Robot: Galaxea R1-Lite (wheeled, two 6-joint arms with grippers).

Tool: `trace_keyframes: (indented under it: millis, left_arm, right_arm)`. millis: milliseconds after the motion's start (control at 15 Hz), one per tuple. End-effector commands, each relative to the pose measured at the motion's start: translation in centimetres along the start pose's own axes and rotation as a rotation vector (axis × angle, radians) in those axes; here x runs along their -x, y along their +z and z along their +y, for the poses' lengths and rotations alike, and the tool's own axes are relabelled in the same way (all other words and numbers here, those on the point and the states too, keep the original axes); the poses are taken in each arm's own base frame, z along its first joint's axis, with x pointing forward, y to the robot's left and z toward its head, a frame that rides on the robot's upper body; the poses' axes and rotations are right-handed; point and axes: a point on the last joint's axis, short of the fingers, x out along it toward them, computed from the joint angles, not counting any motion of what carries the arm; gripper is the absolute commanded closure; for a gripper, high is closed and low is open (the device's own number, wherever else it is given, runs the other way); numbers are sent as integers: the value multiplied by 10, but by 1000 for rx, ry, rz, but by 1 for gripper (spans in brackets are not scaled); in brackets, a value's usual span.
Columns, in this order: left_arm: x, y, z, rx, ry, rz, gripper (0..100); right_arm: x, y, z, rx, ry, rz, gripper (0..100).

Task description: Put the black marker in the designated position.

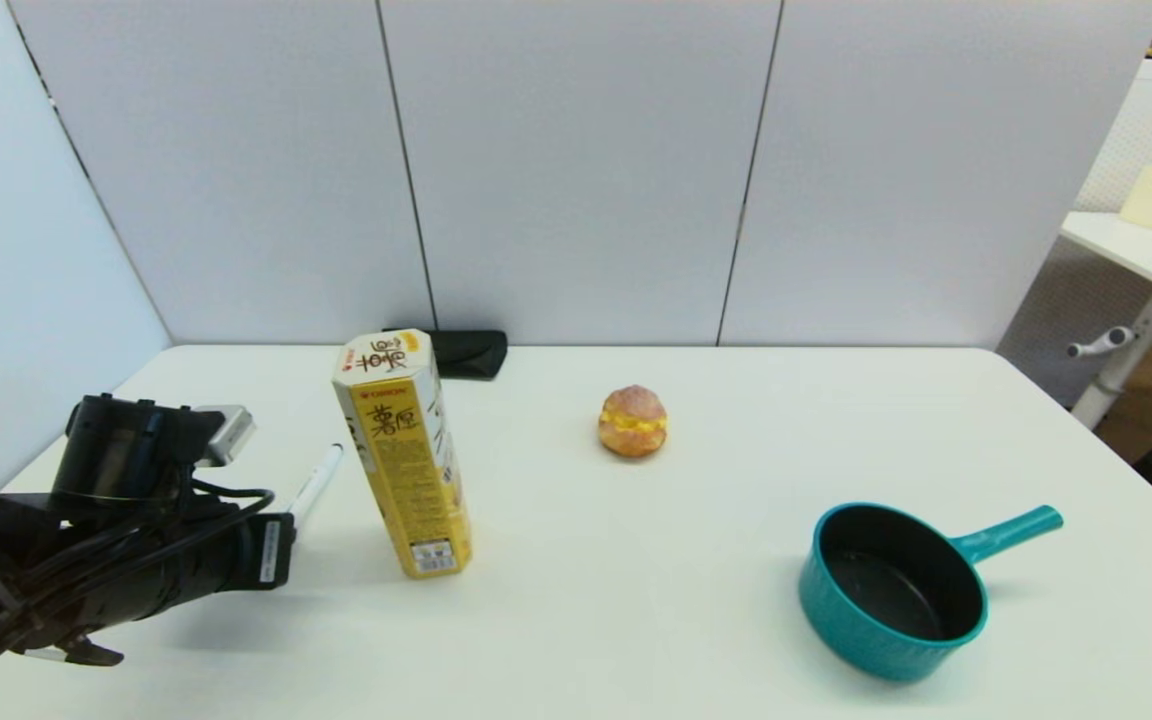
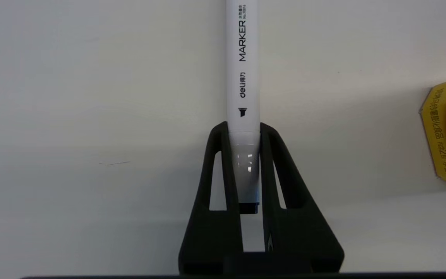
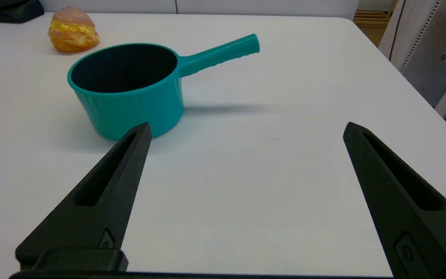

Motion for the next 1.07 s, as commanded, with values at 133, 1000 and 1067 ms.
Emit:
trace_keyframes:
  millis: [133, 1000, 1067]
  left_arm:
    - [1, 2, -1, -2, -4, -11, 0]
    - [144, 34, 30, 111, 53, -609, 0]
    - [160, 30, 32, 96, 64, -665, 0]
  right_arm:
    - [0, 0, 0, 0, 0, 1, 0]
    - [0, 0, 0, 0, 0, 1, 0]
    - [0, 0, 0, 0, 0, 1, 0]
